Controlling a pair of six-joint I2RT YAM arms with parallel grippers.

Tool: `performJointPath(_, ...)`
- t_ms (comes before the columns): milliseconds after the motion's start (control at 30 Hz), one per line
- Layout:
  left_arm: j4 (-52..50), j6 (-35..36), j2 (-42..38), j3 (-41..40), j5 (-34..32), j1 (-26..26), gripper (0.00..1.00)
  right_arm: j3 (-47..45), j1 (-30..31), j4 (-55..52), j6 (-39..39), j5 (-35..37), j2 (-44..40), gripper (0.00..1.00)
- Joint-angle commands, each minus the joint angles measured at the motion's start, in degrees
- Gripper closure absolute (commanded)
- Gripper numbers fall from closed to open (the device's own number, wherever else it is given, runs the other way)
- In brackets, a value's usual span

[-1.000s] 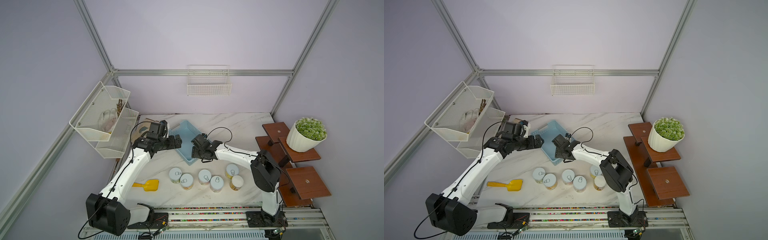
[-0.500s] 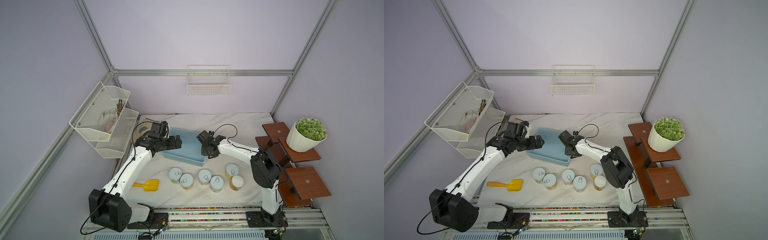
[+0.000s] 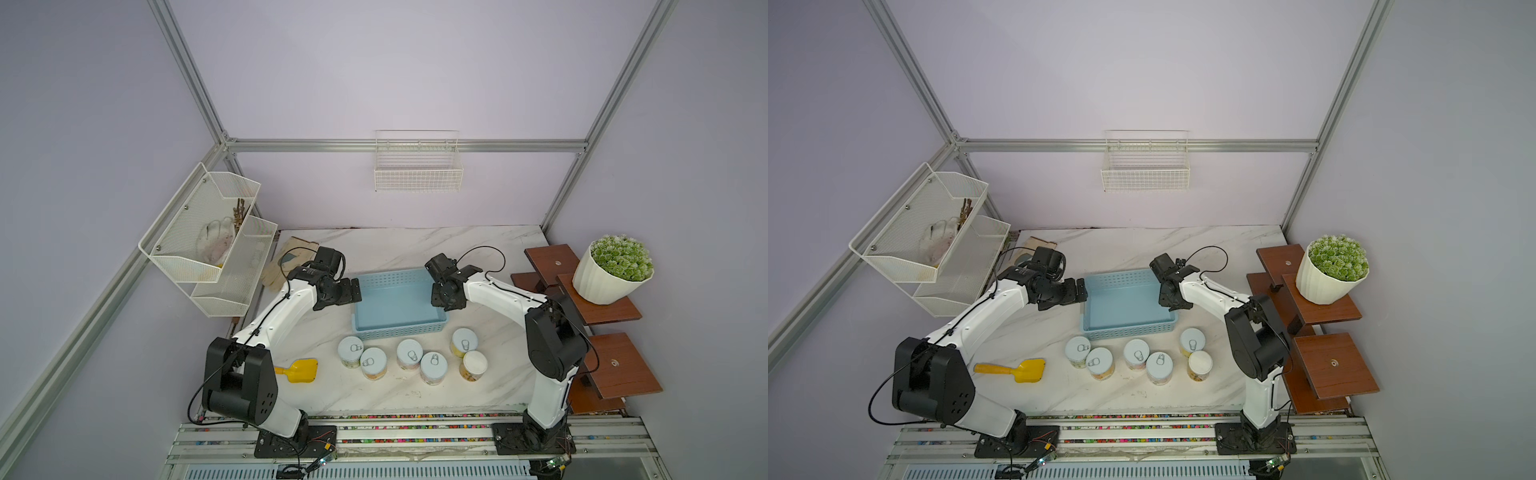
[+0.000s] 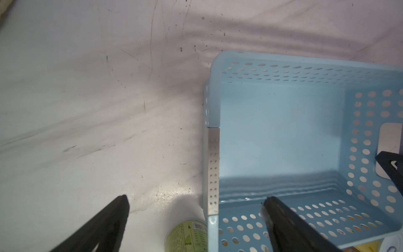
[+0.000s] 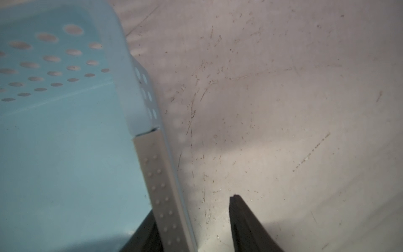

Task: Put the canned food in the basket
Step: Adjust the basket at the center of the board.

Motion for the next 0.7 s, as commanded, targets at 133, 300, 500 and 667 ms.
performJointPath(133,5.63,-0.88,1.67,-2.29,7.10,-0.37,0.02,-3.07,-0.90,6.37,-7.27,-9.87,-3.32,0.27)
performJointPath(300,7.26,-0.61,6.86,-0.17,8.85,-1.48,0.10,-4.01,-1.52,7.71,-7.95,-14.02,-3.18,0.32)
performJointPath(500,7.70,0.03,10.26,3.27,9.01,-3.82,0.14,-4.32,-2.10,7.88,-9.43,-16.63,-3.54,0.40)
performJointPath(667,7.70,0.48,13.17,6.58,9.56,-5.78,0.16,-5.47,-3.05,7.59,-9.10,-15.54,-5.11,0.42)
